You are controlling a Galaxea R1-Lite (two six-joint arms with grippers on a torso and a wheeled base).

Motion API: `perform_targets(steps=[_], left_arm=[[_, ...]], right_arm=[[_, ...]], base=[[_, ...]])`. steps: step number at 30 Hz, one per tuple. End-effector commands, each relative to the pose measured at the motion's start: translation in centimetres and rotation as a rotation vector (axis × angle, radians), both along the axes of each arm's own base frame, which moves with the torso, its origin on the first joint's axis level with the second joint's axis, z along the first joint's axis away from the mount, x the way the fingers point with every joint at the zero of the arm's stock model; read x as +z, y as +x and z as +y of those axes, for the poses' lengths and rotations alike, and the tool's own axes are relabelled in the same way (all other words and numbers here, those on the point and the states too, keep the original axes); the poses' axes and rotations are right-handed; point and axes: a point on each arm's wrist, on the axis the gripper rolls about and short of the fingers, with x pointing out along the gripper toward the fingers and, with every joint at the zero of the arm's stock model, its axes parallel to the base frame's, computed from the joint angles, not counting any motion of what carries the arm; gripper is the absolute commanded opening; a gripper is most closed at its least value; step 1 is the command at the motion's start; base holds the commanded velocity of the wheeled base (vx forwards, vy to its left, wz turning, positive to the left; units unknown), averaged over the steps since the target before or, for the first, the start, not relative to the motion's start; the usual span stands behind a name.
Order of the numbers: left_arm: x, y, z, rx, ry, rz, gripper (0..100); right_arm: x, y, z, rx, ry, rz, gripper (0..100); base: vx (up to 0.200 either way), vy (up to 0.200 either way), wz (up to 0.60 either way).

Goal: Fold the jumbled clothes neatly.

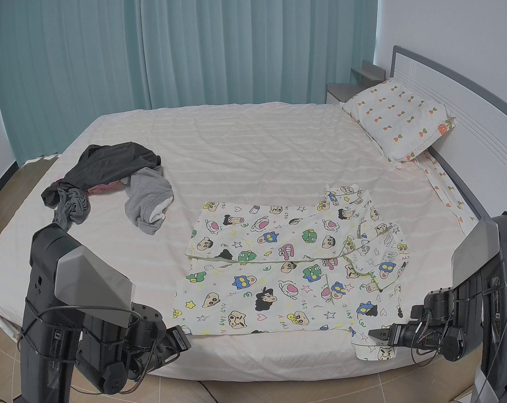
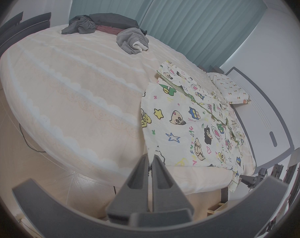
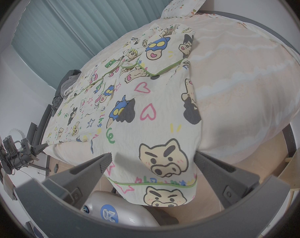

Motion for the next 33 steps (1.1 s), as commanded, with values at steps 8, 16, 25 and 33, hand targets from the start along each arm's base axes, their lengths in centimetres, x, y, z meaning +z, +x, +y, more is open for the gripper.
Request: perform_targets(steps=[8, 16, 25, 33], left_arm=[[0.1, 0.0, 0.0, -0.001, -0.007, -0.013, 0], [0.1, 0.0, 0.0, 0.004, 0.002, -0.014, 0], [0.4, -0.5, 0.3, 0.007, 0.011, -0.004, 0], [0.6, -0.9, 0.5, 0.006, 0.016, 0.004, 0]], right_arm=[[0.0, 0.1, -0.1, 0.019, 0.028, -0.006, 0], [0.2, -0.7, -0.3, 0.012, 0.034, 0.018, 0], [0.8, -1.8, -0.6, 0.021, 0.057, 0.051, 0], [0.9, -2.3, -0.7, 0.015, 0.054, 0.067, 0]], base=[[0.0, 0.0, 0.0], [0.0, 0.0, 0.0], [0.0, 0.0, 0.0], [0.0, 0.0, 0.0]])
